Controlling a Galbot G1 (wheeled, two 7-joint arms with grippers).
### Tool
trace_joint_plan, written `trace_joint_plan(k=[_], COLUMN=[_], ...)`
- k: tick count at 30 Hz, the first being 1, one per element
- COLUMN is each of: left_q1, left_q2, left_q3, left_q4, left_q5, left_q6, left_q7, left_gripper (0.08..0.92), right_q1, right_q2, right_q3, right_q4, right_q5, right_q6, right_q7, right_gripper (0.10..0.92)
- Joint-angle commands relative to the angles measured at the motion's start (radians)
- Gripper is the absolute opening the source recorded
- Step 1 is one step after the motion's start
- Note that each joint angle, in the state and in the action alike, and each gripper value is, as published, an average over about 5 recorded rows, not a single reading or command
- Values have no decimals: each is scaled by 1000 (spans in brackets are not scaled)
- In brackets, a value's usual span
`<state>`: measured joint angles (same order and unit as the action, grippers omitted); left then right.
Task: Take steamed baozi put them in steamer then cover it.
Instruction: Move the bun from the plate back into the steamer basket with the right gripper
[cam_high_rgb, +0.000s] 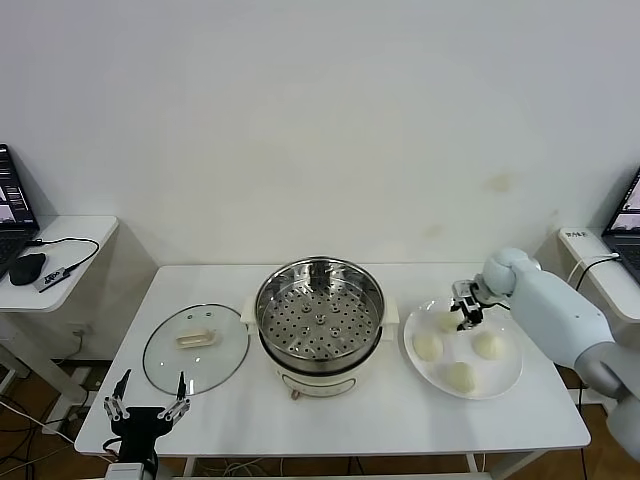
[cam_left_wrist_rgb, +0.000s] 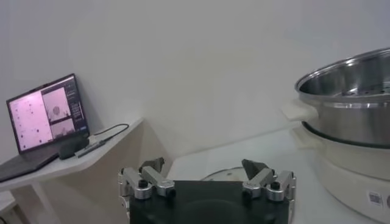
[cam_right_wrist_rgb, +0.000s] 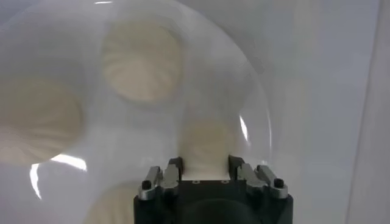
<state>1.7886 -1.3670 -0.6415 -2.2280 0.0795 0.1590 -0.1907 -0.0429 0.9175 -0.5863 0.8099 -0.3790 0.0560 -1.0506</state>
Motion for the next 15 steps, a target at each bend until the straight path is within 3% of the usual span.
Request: trace_joint_plan(k=[1,15], left_q1=[1,-3], left_q2=[1,20], left_q3=[1,18], left_q4=[0,-16], left_q5=[1,0], left_q6=[0,0], left_q7=[0,2], left_gripper=[823,823], right_q1=[51,479], right_q2=[-83,-270], right_q3=[-35,-362], right_q4=[131,468], right_q5=[84,439], right_q6=[-14,-103], right_q7=[-1,11], right_gripper=[487,501])
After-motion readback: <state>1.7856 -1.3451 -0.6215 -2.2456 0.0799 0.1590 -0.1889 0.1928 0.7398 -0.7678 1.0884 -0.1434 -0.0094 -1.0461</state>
